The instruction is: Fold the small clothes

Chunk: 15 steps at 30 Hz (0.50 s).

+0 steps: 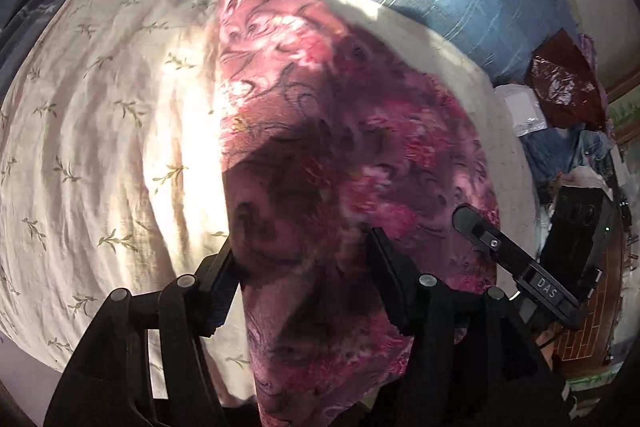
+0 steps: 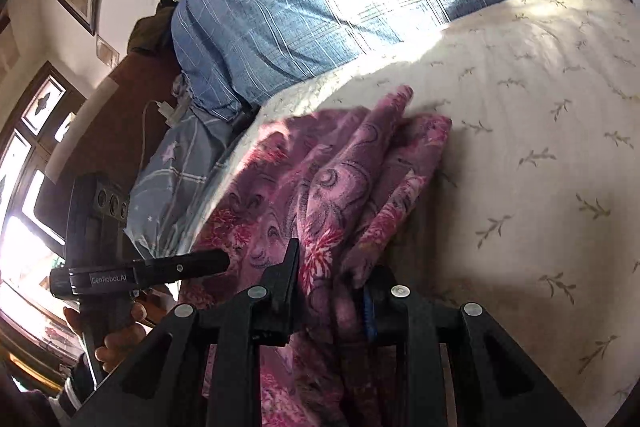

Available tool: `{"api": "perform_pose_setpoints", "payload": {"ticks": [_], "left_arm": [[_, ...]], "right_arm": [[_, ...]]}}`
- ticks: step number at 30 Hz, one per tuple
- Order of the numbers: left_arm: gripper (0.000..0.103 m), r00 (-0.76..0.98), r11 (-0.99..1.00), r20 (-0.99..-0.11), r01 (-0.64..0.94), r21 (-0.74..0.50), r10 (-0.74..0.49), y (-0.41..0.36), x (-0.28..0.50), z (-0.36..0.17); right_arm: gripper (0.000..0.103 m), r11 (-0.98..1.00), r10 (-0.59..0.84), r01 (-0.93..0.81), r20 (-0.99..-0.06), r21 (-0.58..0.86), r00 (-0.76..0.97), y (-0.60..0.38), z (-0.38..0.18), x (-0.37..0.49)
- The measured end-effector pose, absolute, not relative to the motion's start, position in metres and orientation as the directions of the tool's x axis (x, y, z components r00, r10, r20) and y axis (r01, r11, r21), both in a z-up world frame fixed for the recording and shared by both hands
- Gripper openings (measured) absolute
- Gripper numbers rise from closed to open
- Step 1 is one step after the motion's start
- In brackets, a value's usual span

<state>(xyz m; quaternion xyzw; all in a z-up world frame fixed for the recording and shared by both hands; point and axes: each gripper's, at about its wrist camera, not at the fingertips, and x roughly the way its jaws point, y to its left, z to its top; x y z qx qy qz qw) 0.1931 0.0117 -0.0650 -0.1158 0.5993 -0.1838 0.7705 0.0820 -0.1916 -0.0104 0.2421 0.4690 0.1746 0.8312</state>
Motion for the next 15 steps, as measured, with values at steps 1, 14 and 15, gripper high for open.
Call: {"api": "perform_pose_setpoints", "payload": {"ticks": [1,14,15], "left_arm": [[0.075,0.211,0.902,-0.877,0.127,-0.414,-0.432,0.014,0.195,-0.074],[0.077,0.459,0.953,-0.835,0.161,-0.258,-0.304,0.035,0.193,-0.004],[0.078,0.47,0.953,-0.83,0.15,-0.262,-0.302,0.037,0.198,0.0]], "right_arm": [[0.03,0.806,0.532,-0.042,-0.691,0.591,0.49,-0.197,-0.02,0.082],[0.047,0.856,0.422,-0.047,-0.644,0.514,0.638,-0.219,0.051,0.086],[0.047,0.863,0.414,-0.057,-0.64,0.501,0.647,-0.217,0.054,0.089]]}}
